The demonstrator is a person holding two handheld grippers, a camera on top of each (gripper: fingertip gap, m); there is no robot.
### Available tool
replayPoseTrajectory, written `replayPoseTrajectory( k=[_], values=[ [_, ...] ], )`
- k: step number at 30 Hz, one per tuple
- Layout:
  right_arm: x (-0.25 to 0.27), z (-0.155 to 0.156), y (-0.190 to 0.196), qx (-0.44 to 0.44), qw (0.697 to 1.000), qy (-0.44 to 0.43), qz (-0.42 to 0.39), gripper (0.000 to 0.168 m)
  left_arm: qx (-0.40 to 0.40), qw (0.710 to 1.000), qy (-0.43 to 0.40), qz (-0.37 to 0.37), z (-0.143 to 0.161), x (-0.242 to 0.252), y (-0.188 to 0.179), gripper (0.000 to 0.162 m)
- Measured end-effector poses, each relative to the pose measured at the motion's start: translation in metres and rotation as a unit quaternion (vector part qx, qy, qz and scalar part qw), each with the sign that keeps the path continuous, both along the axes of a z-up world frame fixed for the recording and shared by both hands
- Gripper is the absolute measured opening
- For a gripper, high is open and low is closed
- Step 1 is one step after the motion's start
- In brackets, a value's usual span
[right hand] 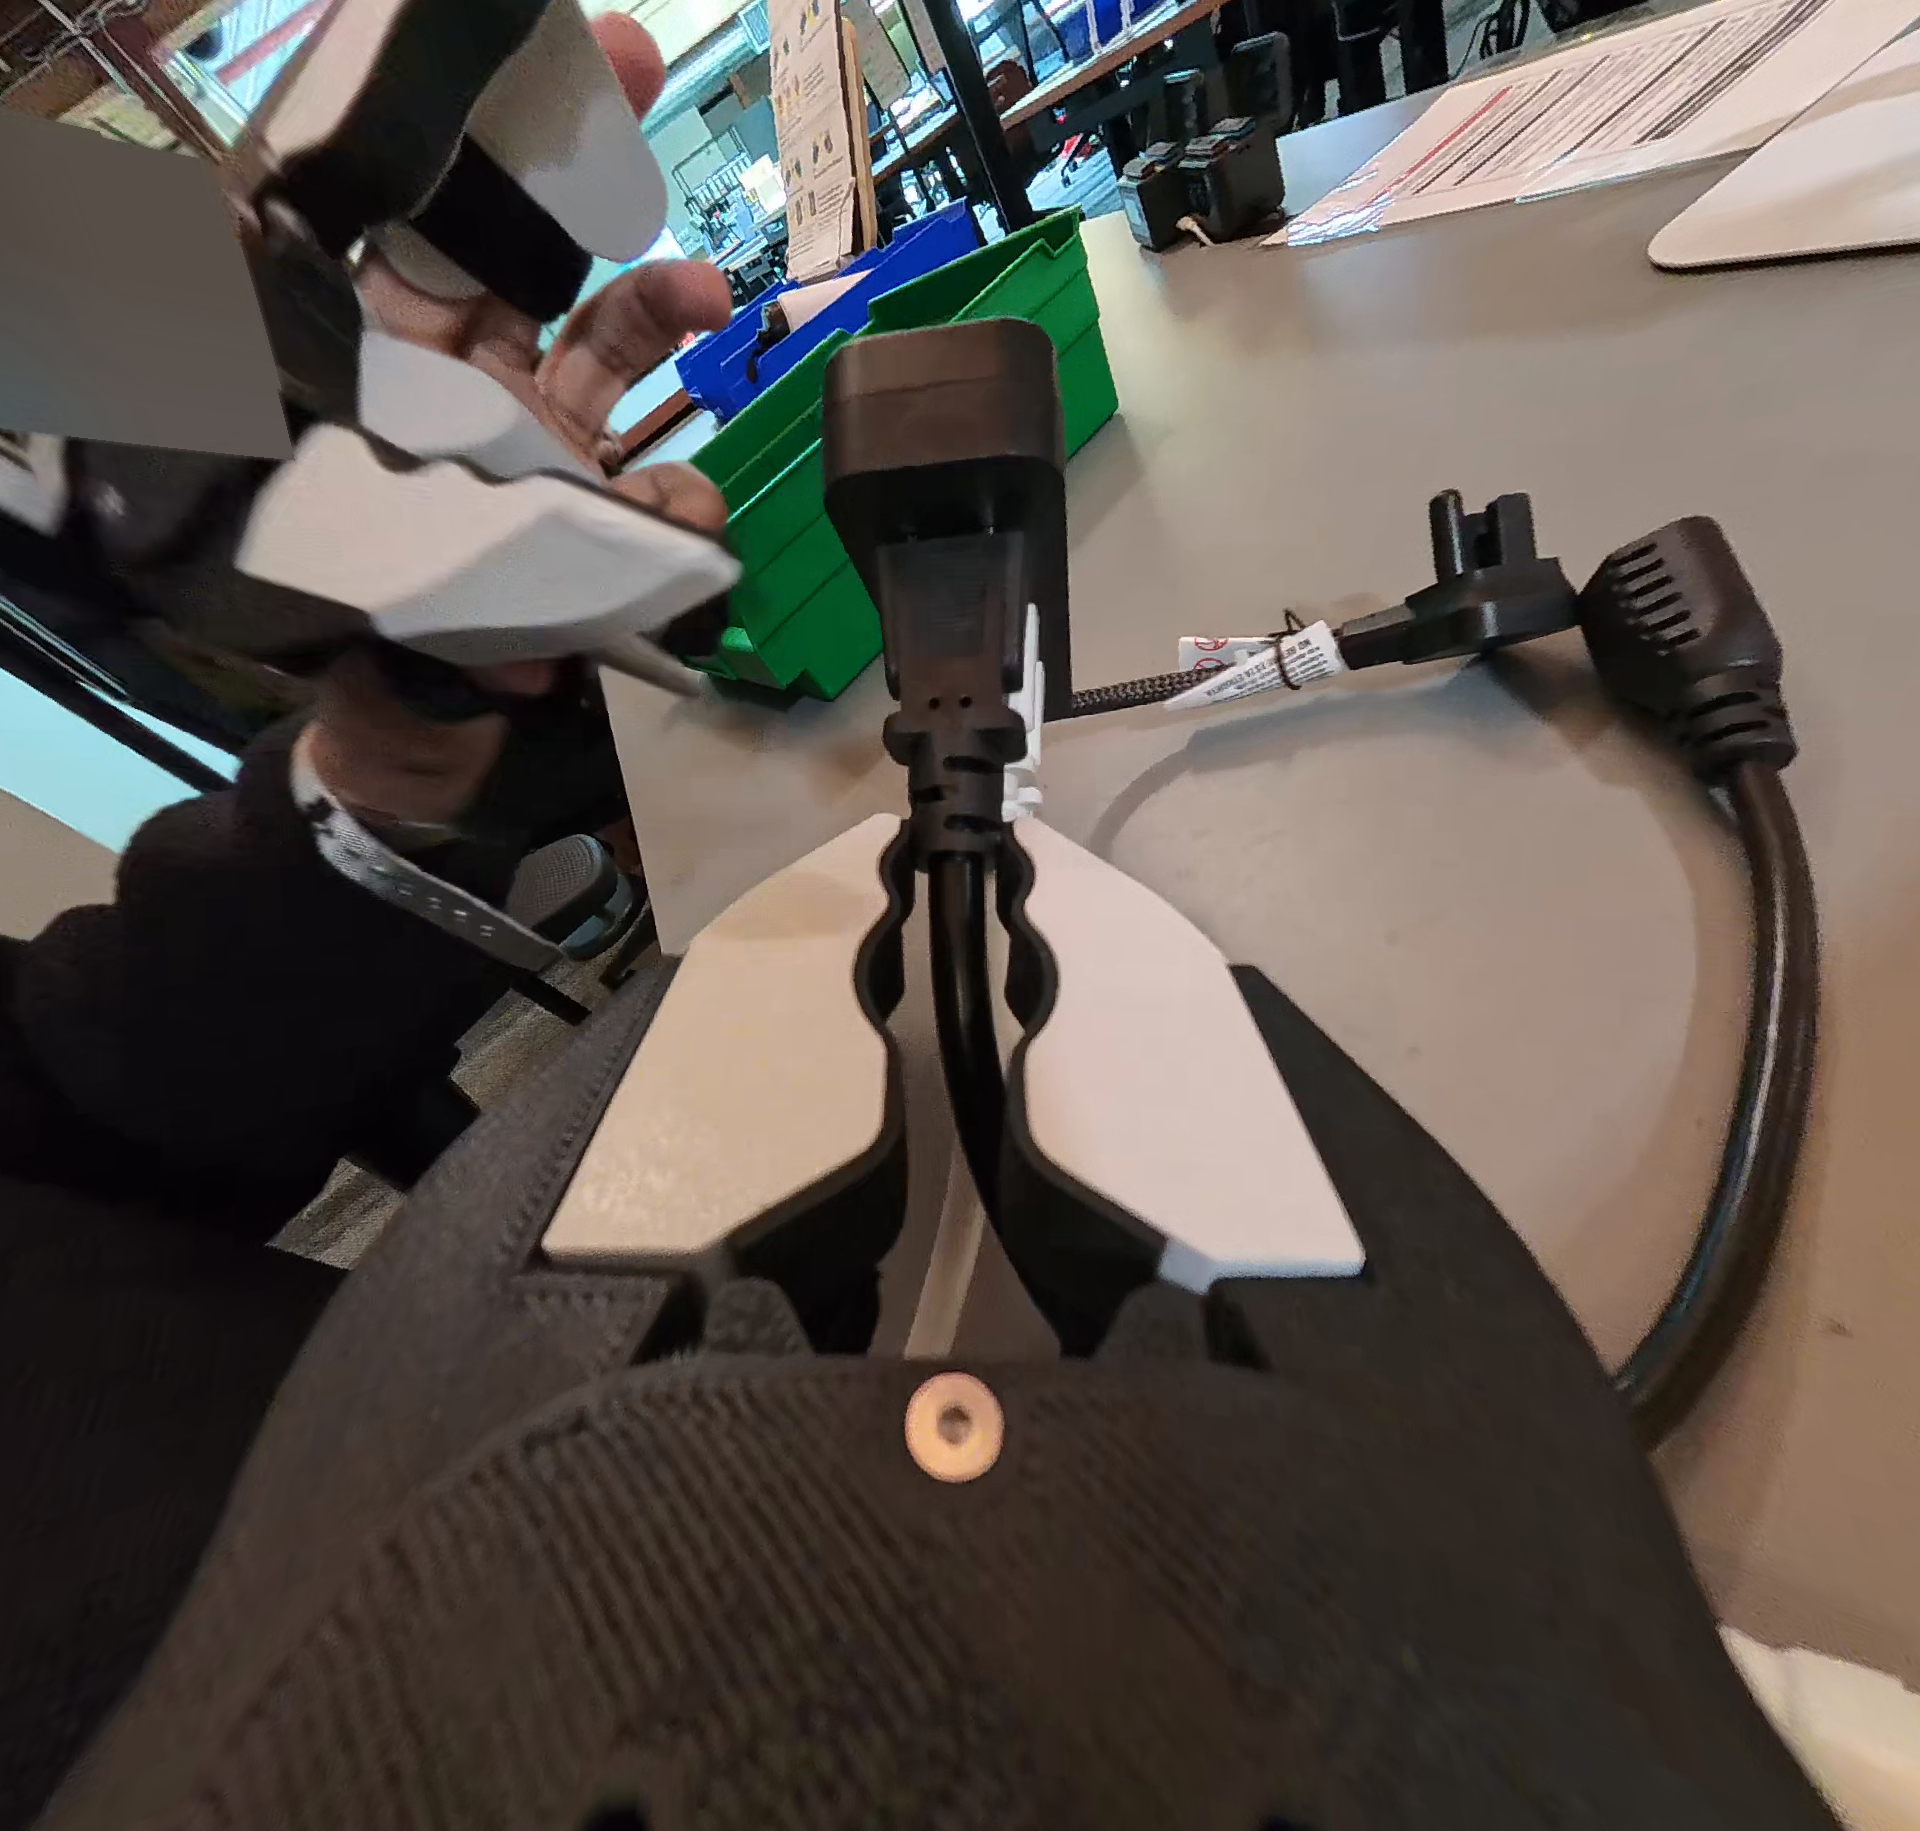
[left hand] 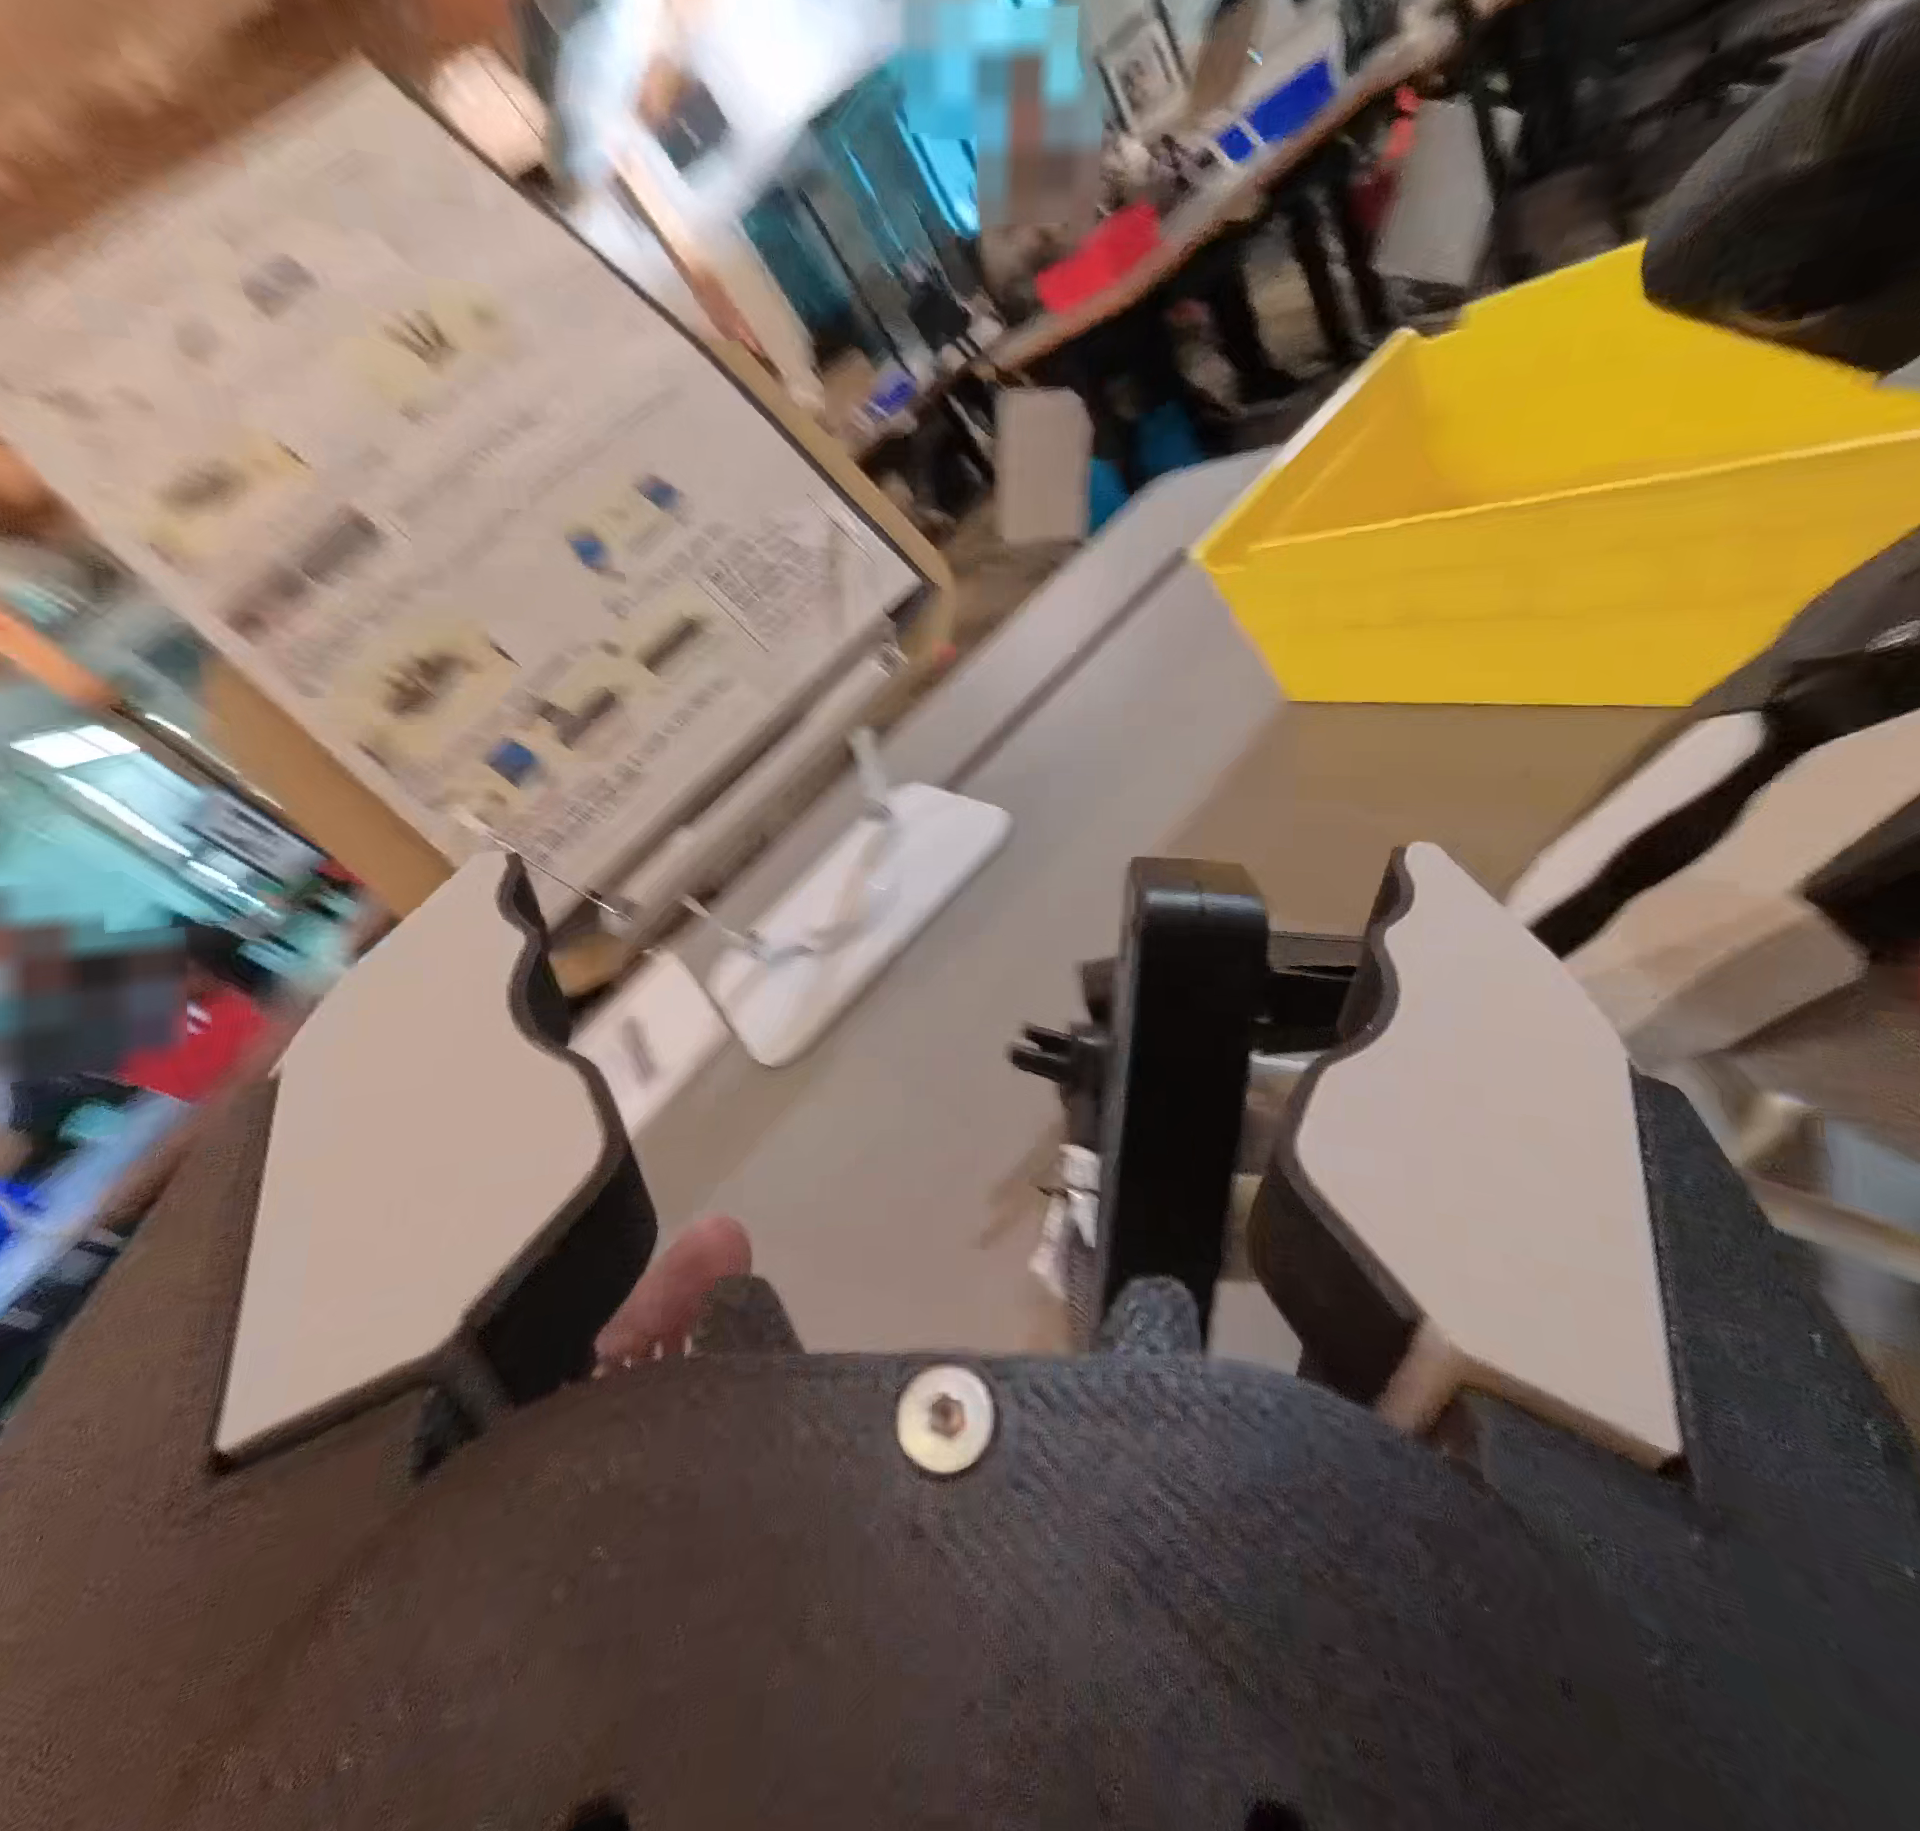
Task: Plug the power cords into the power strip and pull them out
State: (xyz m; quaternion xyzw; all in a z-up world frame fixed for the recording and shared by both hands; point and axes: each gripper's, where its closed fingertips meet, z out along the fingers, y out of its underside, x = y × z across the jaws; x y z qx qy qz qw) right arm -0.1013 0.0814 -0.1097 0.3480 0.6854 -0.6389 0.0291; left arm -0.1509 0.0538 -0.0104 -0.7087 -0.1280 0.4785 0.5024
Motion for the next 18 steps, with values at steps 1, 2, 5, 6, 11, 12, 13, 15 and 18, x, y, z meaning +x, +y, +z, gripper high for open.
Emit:
replayPoseTrajectory(
  k=[1, 2, 5, 6, 11, 12, 13, 15, 18],
  values=[
    [0.001, -0.001, 0.0, 0.001, 1.0, -0.002, 0.001, 0.015, -0.015, 0.999, 0.032, 0.001, -0.001, 0.001, 0.002, 0.141],
    [0.001, -0.002, 0.0, 0.002, 1.0, -0.004, 0.002, 0.015, -0.033, 0.999, 0.037, -0.003, -0.005, 0.004, 0.006, 0.134],
    [0.002, -0.003, 0.0, 0.004, 1.0, -0.003, 0.005, 0.015, -0.027, 0.999, 0.013, -0.031, -0.012, 0.012, 0.018, 0.107],
    [0.002, -0.004, 0.0, 0.005, 1.0, -0.002, 0.006, 0.015, -0.02, 0.999, 0.003, -0.043, -0.015, 0.016, 0.02, 0.086],
    [0.003, -0.005, 0.0, 0.012, 1.0, 0.002, 0.008, 0.015, -0.034, 0.996, -0.038, -0.071, -0.033, 0.022, 0.025, 0.029],
    [0.002, -0.005, 0.0, 0.013, 1.0, 0.003, 0.006, 0.015, -0.047, 0.995, -0.061, -0.068, -0.042, 0.02, 0.026, 0.035],
    [0.002, -0.005, 0.0, 0.013, 1.0, 0.004, 0.004, 0.015, -0.058, 0.993, -0.082, -0.063, -0.049, 0.018, 0.027, 0.041],
    [0.001, -0.005, 0.001, 0.014, 1.0, 0.003, 0.002, 0.015, -0.059, 0.993, -0.085, -0.055, -0.053, 0.017, 0.028, 0.048],
    [0.001, -0.006, 0.001, 0.012, 1.0, 0.001, 0.004, 0.015, -0.03, 0.996, -0.078, -0.007, -0.044, 0.009, 0.024, 0.045]
  ],
)
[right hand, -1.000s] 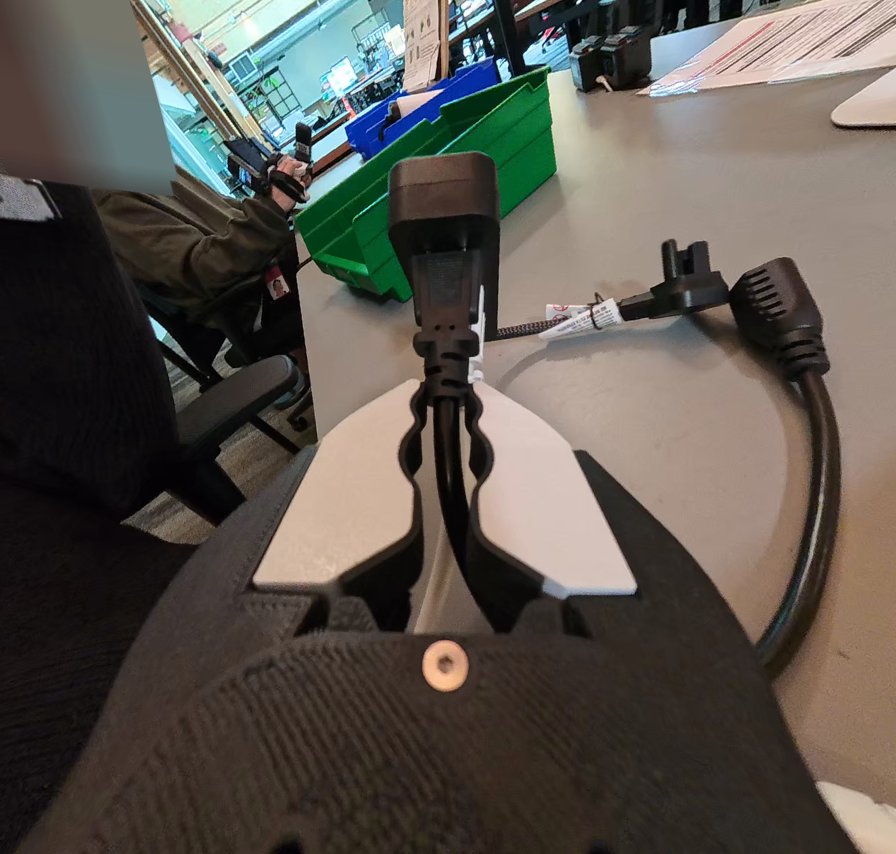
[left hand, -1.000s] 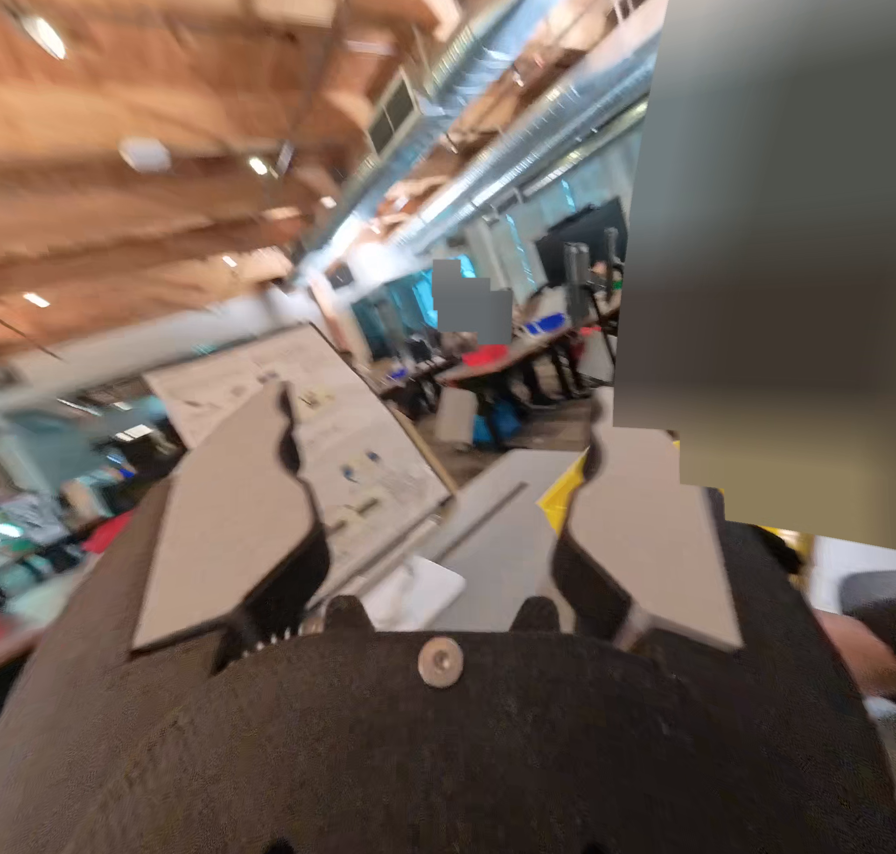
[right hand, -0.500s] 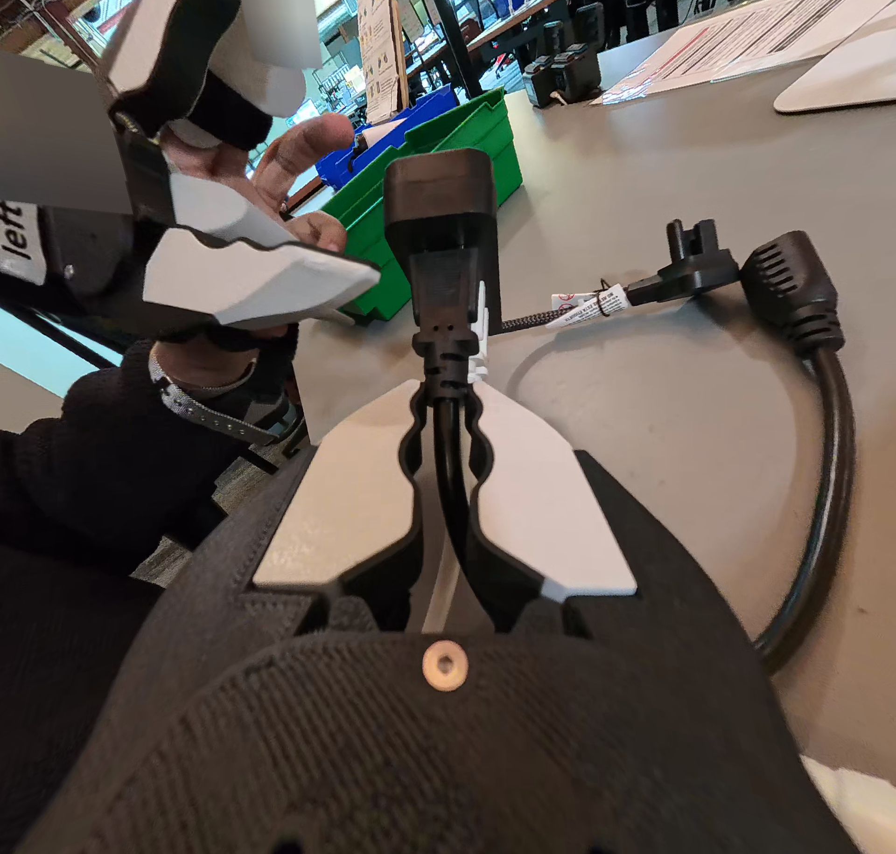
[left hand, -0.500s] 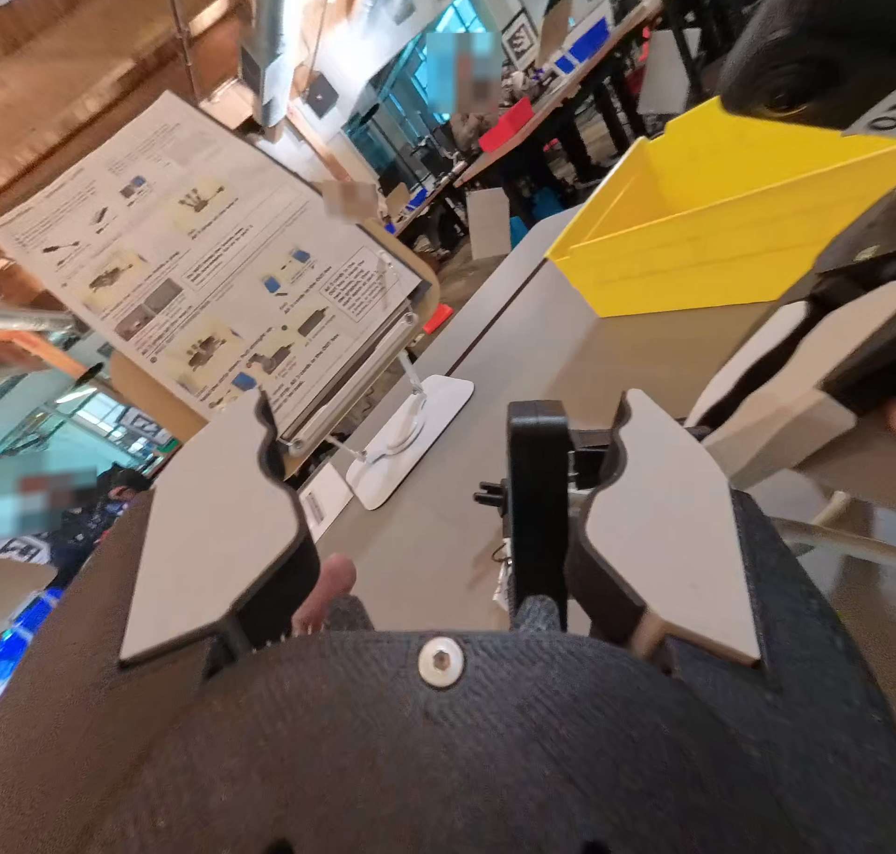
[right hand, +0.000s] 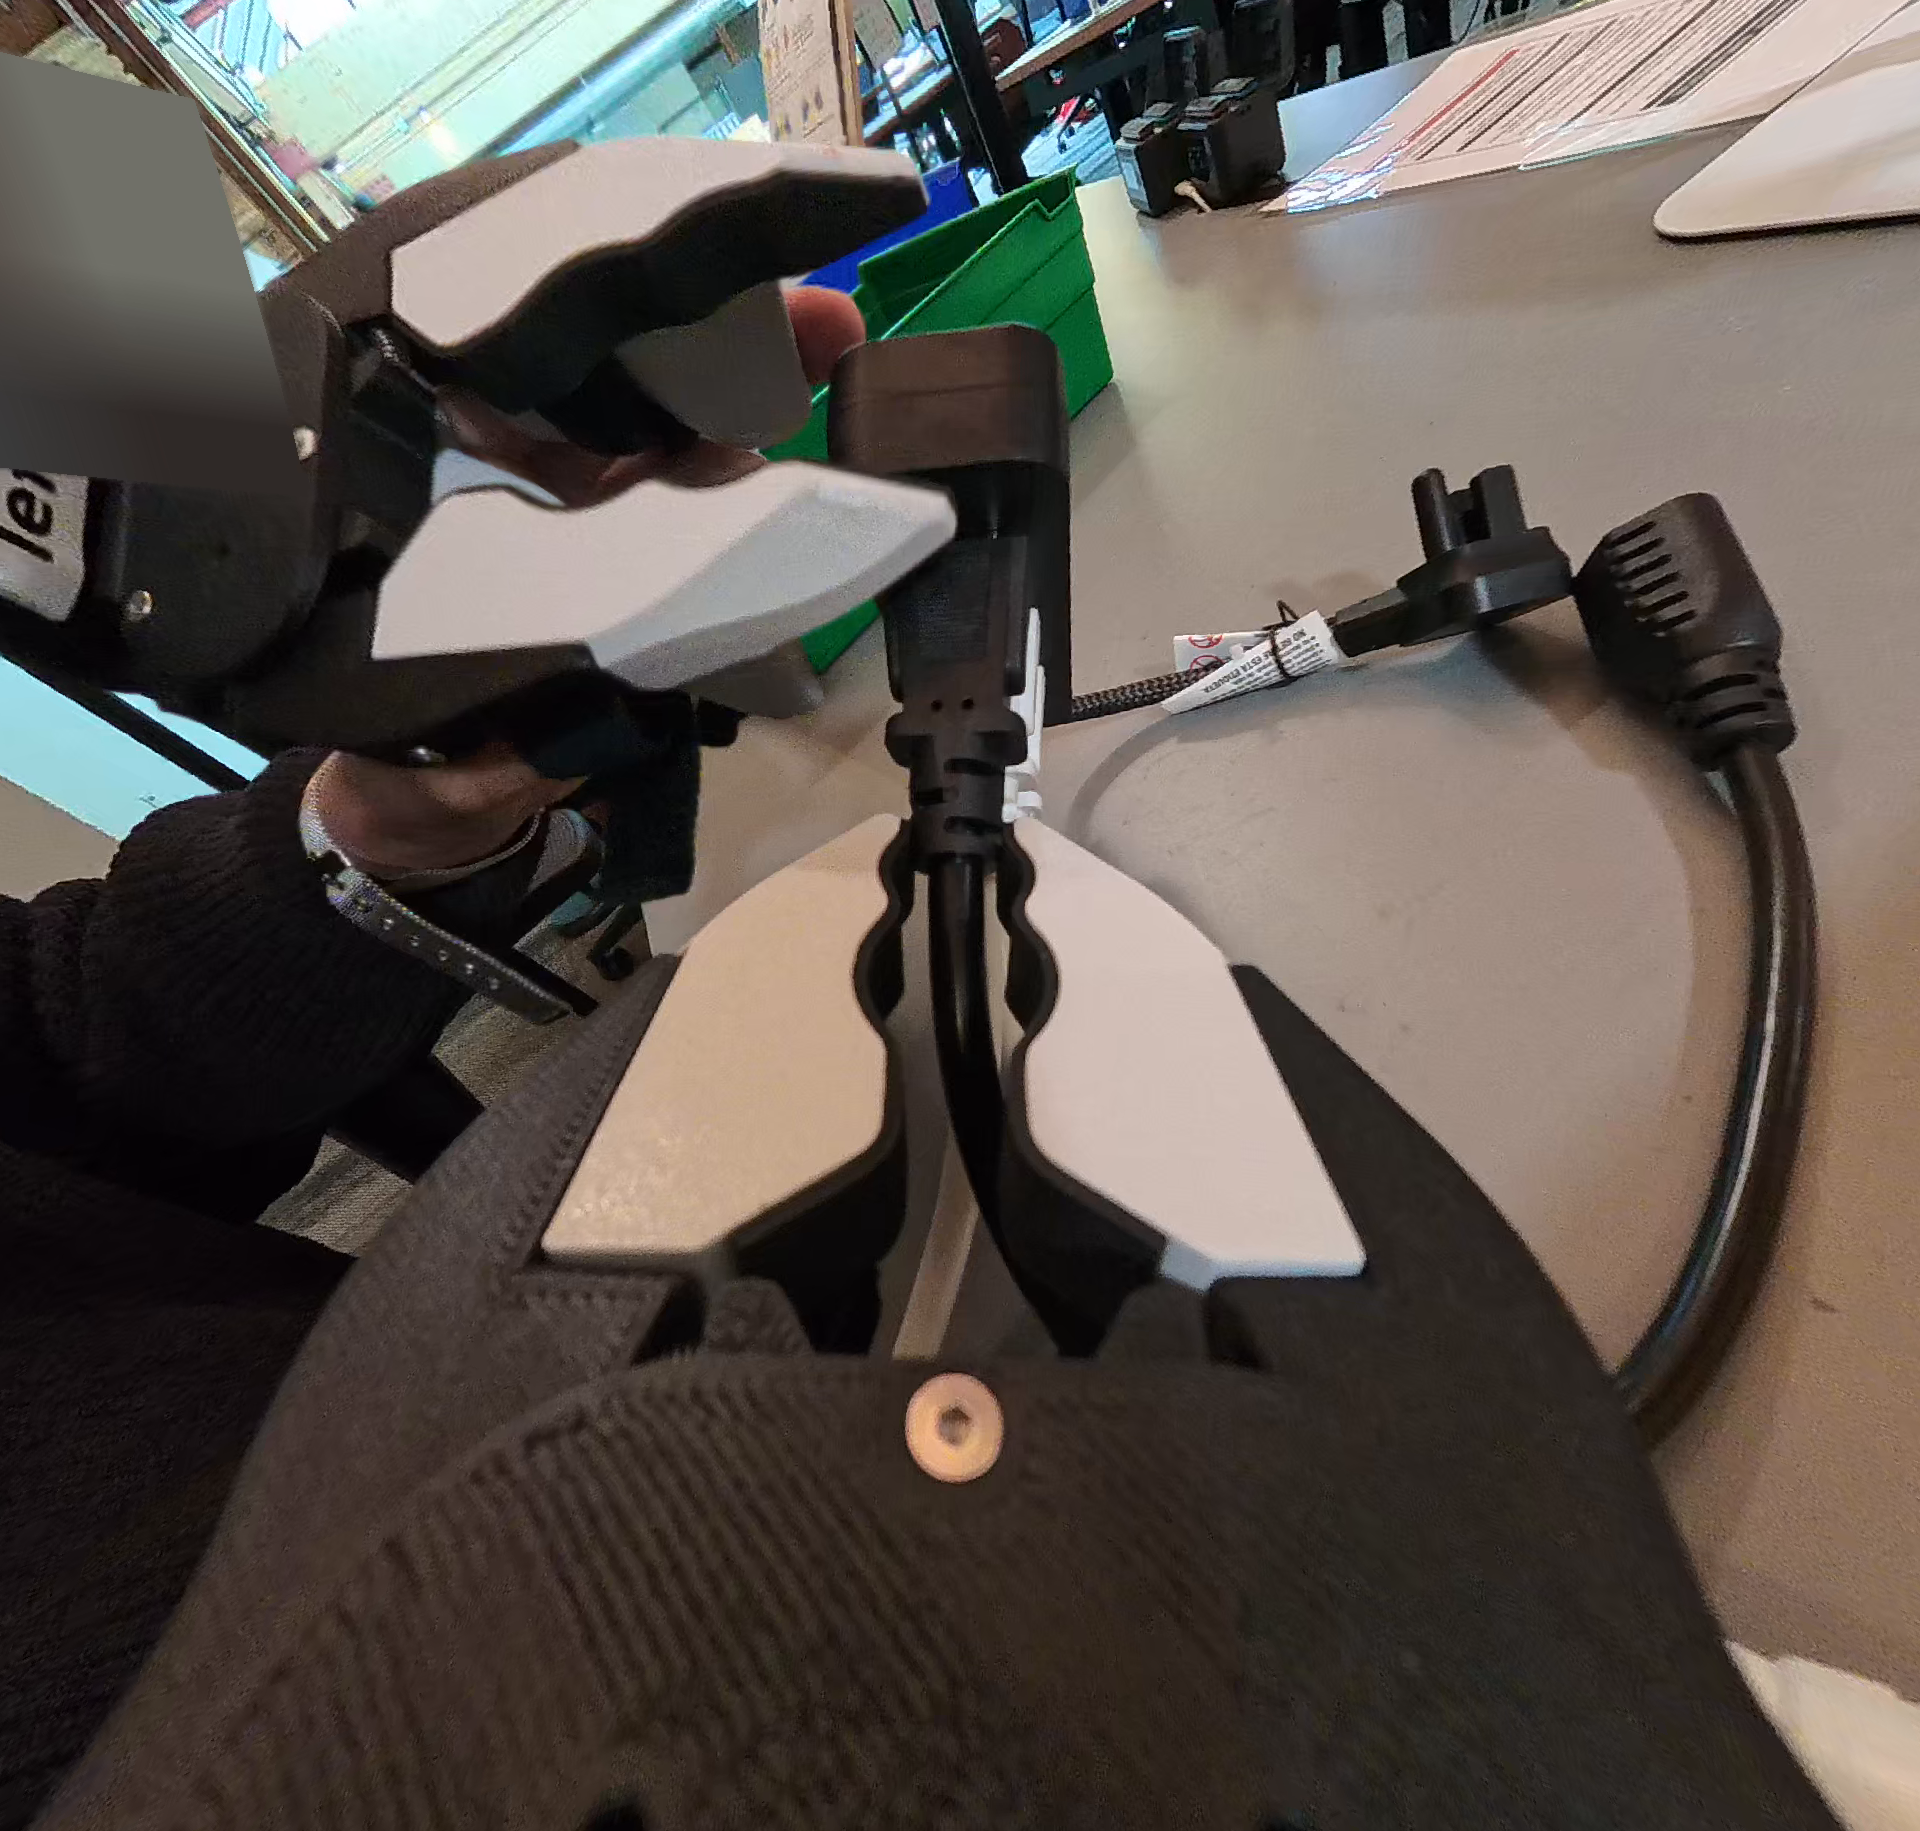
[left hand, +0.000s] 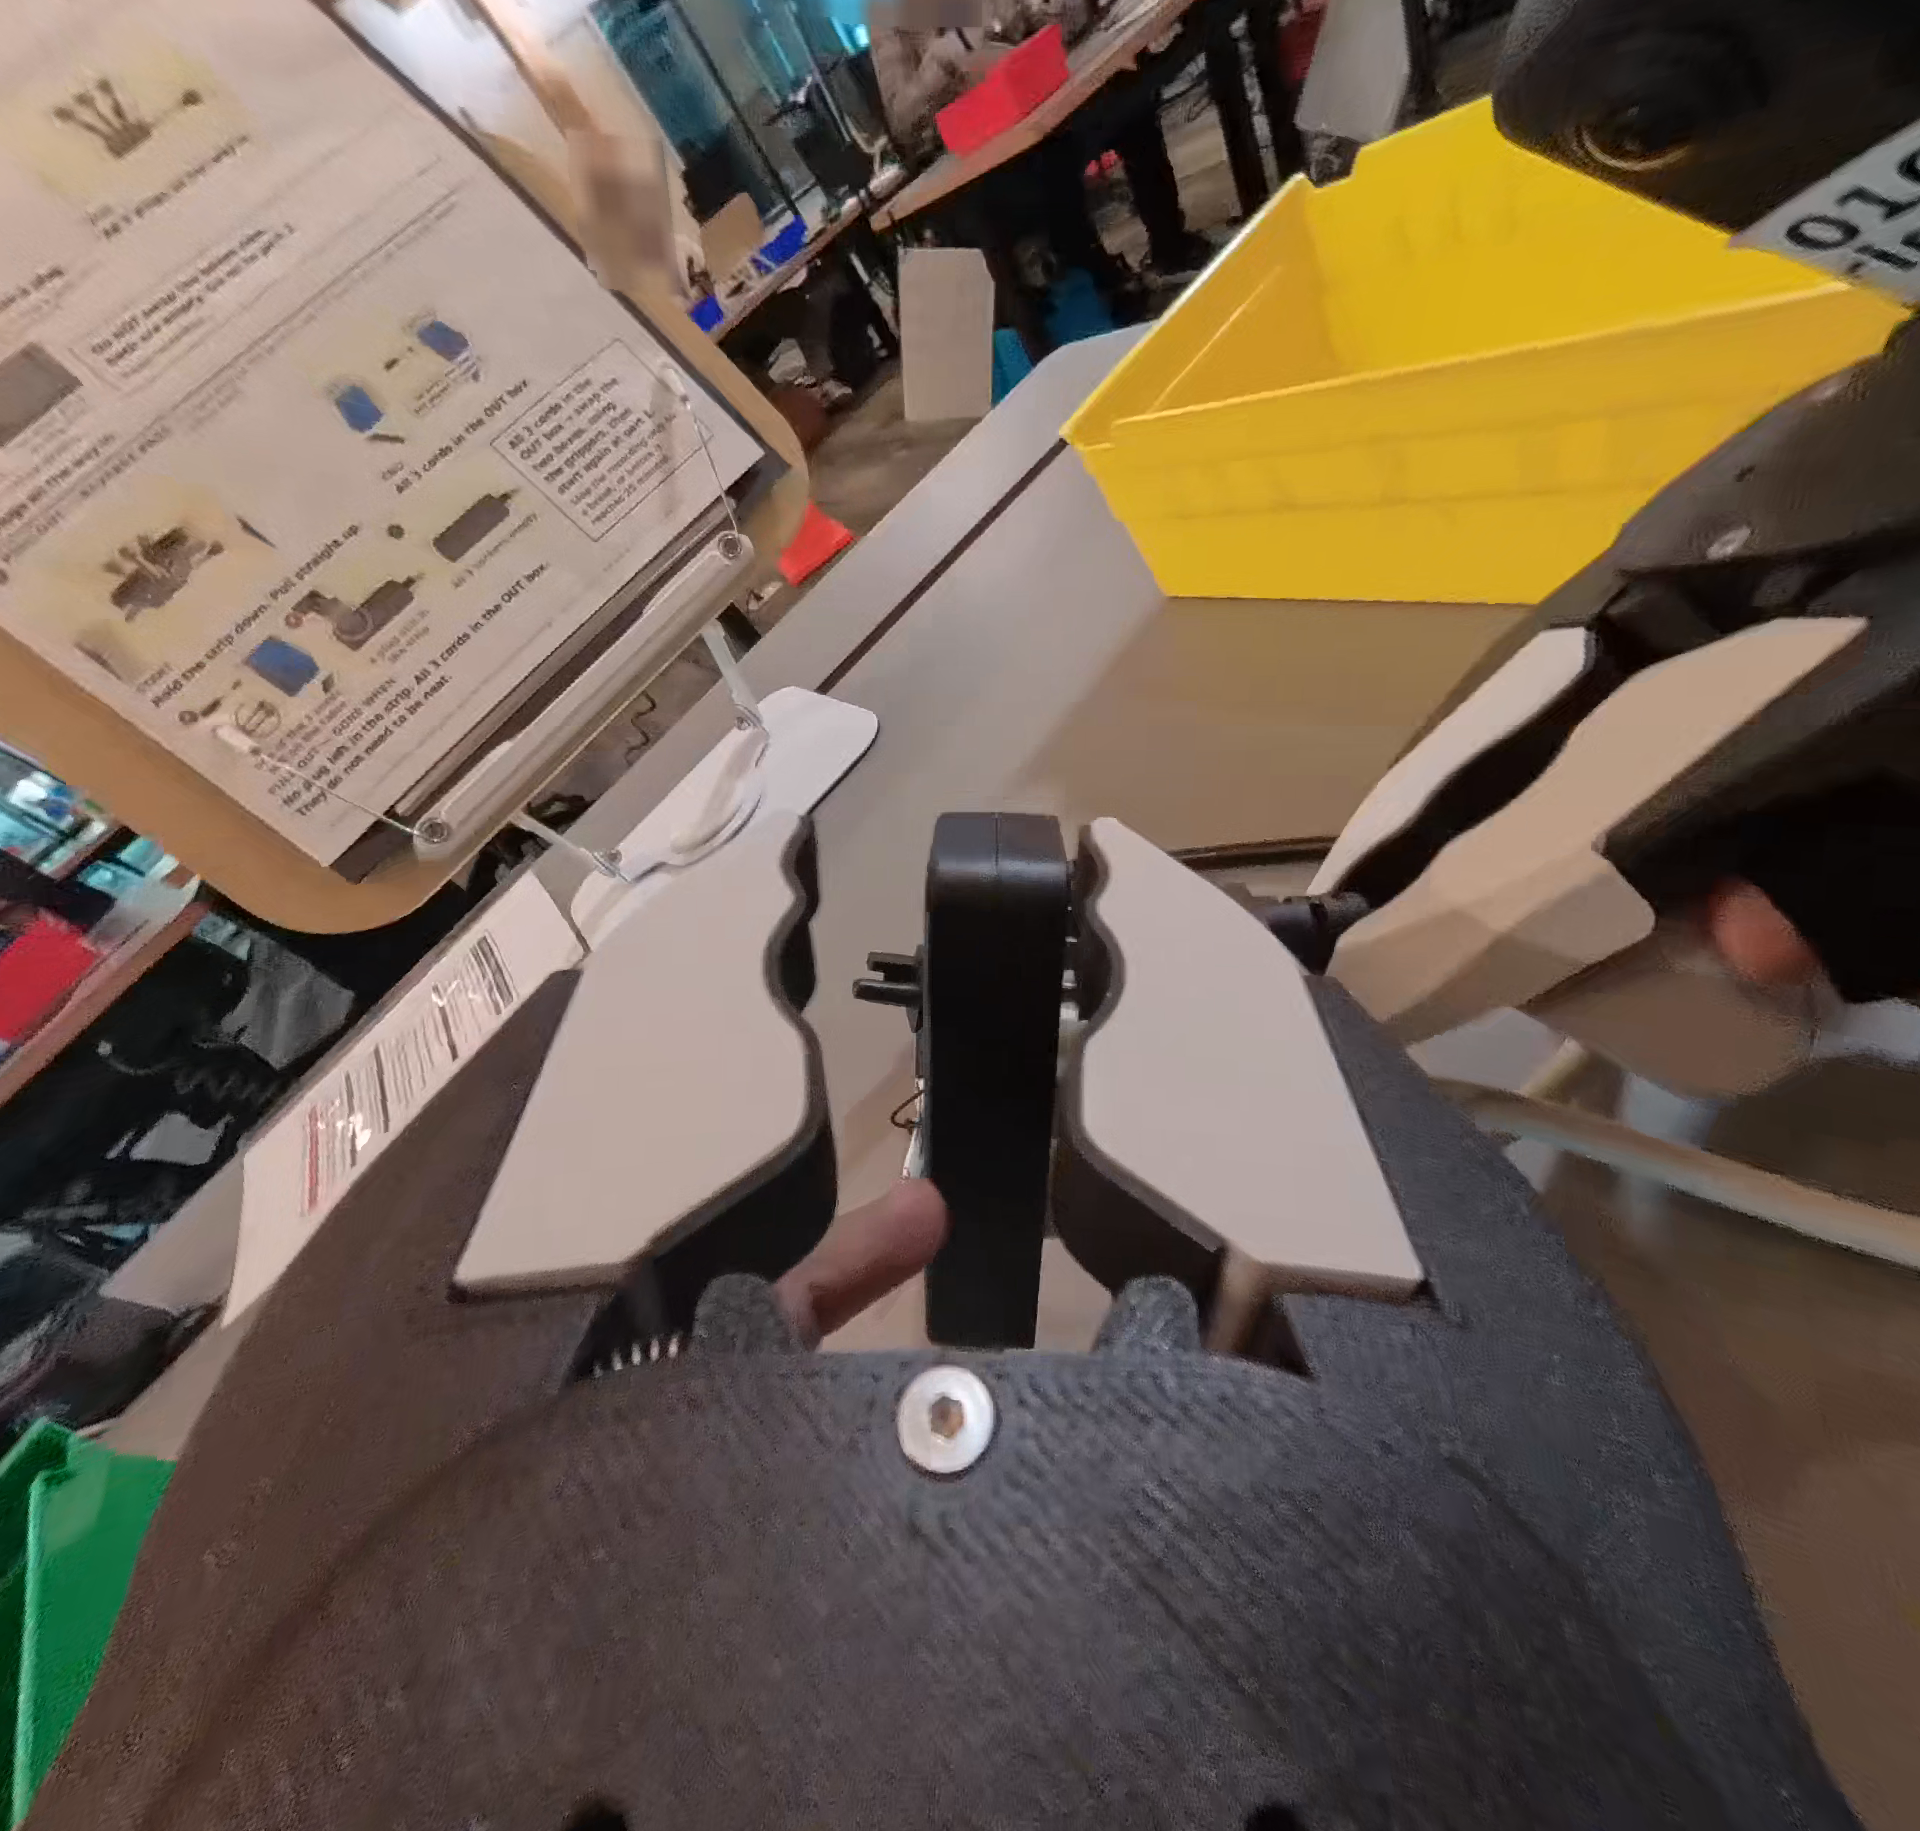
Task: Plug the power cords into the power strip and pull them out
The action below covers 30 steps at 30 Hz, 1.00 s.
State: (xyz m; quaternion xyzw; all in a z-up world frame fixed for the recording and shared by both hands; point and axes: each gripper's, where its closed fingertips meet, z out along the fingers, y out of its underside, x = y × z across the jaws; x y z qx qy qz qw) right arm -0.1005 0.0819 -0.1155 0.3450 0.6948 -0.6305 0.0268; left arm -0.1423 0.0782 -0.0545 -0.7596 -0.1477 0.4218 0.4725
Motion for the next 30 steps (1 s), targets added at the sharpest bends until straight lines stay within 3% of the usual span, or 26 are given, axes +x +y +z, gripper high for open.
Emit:
replayPoseTrajectory(
  k=[4, 10, 15, 28, 29, 30],
  values=[
    [0.0, 0.001, 0.001, 0.001, 1.0, 0.005, 0.001, 0.015, 0.006, 0.999, -0.044, -0.02, -0.007, 0.005, 0.005, 0.026],
    [0.0, -0.001, 0.001, -0.002, 1.0, -0.004, 0.005, 0.015, -0.018, 0.998, -0.055, -0.024, -0.014, 0.002, -0.002, 0.038],
    [0.001, -0.001, 0.001, 0.0, 1.0, -0.003, 0.007, 0.015, -0.022, 0.998, -0.041, -0.035, -0.016, 0.005, 0.0, 0.027],
    [0.001, -0.003, 0.001, 0.013, 1.0, 0.003, 0.003, 0.015, -0.041, 0.999, -0.016, -0.005, -0.019, 0.0, 0.0, 0.034],
    [0.001, -0.003, 0.001, 0.011, 1.0, 0.002, 0.004, 0.015, -0.041, 0.999, -0.019, -0.011, -0.02, 0.001, 0.001, 0.04],
    [0.001, -0.003, 0.001, 0.01, 1.0, 0.001, 0.004, 0.015, -0.037, 0.999, -0.02, -0.003, -0.019, -0.001, -0.001, 0.034]
  ],
)
